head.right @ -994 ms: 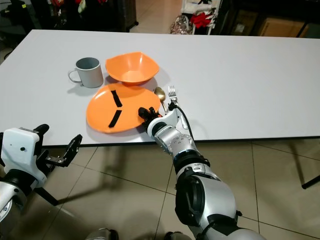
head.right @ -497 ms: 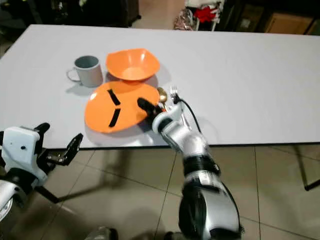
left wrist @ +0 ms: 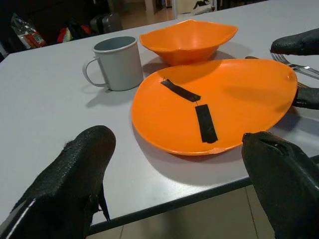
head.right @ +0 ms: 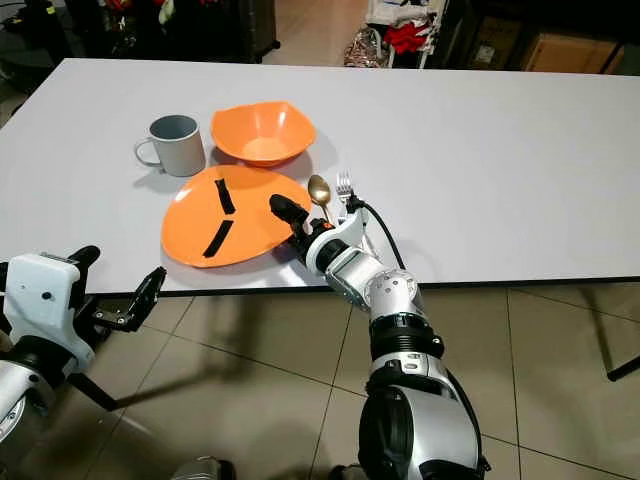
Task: Setting the table
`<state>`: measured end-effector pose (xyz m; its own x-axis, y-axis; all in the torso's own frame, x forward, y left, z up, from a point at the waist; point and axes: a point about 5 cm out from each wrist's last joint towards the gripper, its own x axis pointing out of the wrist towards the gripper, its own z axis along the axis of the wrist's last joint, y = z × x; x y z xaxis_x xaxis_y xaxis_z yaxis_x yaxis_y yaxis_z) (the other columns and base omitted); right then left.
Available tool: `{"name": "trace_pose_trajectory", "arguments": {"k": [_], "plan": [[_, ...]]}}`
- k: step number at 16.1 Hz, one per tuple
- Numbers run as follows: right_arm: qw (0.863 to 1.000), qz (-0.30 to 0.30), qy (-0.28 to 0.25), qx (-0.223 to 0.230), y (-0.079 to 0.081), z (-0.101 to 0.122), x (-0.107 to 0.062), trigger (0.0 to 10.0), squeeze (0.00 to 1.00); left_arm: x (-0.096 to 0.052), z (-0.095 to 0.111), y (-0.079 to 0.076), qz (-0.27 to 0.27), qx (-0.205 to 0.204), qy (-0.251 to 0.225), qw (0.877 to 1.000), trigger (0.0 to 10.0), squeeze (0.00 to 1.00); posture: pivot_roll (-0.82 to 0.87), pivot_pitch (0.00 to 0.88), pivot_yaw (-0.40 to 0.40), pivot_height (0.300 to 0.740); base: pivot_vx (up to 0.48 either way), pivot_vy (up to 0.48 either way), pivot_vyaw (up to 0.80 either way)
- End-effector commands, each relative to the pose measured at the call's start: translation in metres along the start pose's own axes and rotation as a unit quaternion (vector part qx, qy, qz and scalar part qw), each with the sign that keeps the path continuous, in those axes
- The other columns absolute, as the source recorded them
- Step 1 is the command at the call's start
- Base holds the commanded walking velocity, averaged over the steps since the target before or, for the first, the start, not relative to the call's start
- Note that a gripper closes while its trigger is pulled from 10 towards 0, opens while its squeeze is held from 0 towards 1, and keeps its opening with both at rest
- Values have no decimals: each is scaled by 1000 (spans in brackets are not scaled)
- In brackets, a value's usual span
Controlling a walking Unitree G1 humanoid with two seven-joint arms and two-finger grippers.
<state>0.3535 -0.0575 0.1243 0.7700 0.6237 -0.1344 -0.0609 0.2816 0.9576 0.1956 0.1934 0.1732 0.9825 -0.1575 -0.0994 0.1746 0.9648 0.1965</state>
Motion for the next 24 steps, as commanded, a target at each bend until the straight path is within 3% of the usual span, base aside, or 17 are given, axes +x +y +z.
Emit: {"name": "trace_pose_trajectory", "arguments": {"k": [1,8,9,11,17,22,24], "plan": [[999,27,12,21,9,-19,7,10000,1000,0,0,0,-7,2,0,1000,10000,0,98,66,5,740,0,0,0],[999,27,12,21,9,-19,7,10000,1000,0,0,0,-7,2,0,1000,10000,0,98,66,5,740,0,0,0],[1000,16,24,9,9,-21,-6,10000,0,4,-1,-2,-15,5,0,1000,10000,0,86,21,17,740,0,0,0],[999,-8,36,-12,4,-21,-17,10000,0,9,-3,-5,-24,10,0,1000,10000,0,90,18,12,740,0,0,0],[999,-24,35,-14,1,-25,-20,10000,0,9,-3,-4,-25,10,0,1000,10000,0,85,24,16,740,0,0,0],[999,-35,24,-21,8,-26,5,10000,0,14,-4,-6,-33,11,-1,999,10000,0,81,22,27,740,0,0,0],[999,-32,26,-25,12,-25,3,10000,0,13,-3,-4,-30,12,-2,999,10000,0,83,21,19,740,0,0,0]]}}
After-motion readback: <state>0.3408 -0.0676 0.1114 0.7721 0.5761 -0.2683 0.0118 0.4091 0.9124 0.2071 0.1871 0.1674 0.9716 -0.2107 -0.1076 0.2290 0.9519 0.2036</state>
